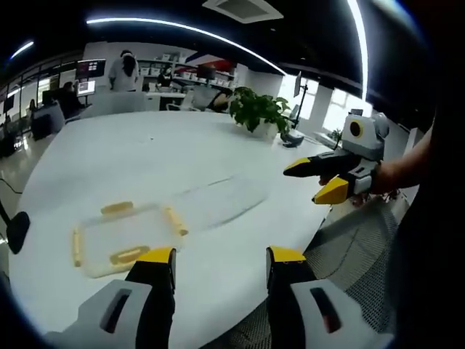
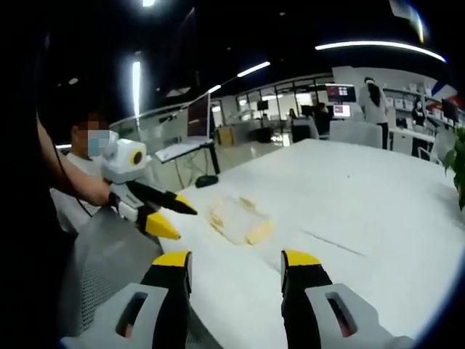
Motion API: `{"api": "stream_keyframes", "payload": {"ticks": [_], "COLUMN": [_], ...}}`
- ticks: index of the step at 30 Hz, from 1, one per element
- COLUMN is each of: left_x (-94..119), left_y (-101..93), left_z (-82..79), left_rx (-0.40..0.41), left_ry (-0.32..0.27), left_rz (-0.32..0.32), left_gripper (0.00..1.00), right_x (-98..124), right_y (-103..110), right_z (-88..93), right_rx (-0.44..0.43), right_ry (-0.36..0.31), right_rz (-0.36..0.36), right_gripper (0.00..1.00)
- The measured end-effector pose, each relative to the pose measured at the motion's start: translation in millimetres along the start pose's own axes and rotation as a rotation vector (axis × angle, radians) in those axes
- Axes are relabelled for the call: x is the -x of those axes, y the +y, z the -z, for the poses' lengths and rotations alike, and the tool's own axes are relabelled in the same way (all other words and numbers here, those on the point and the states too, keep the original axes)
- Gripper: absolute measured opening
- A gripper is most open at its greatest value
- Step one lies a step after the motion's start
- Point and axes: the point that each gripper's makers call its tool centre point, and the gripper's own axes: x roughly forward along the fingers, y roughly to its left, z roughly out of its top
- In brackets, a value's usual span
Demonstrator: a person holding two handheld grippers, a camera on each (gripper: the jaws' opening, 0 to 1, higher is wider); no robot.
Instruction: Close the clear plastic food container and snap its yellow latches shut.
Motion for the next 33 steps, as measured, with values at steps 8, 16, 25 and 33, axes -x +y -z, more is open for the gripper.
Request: {"api": "stream_keyframes", "payload": {"ticks": [8, 16, 25, 33], "left_x": [0, 1, 6, 7], "left_y": [-1.8, 6.1, 17.6, 30.3], "left_z": [3.4, 0.3, 1.4, -0.6], "left_rx": [-0.008, -0.008, -0.023, -0.059], "left_ry": [0.021, 0.029, 0.053, 0.074], "left_rz": [0.020, 0.048, 0.086, 0.097], "left_gripper": [0.47, 0.49, 0.50, 0.49], "right_x": [-8, -19, -33, -44], "right_y": [6, 13, 13, 10], "right_z": [3.1, -0.4, -11.9, -8.0], "right_rx": [0.000, 0.037, 0.051, 0.140], "right_ry": [0.017, 0.033, 0.039, 0.101], "right_rz": [-0.019, -0.035, -0.035, -0.034], "right_gripper": [0.48, 0.48, 0.49, 0.47]}}
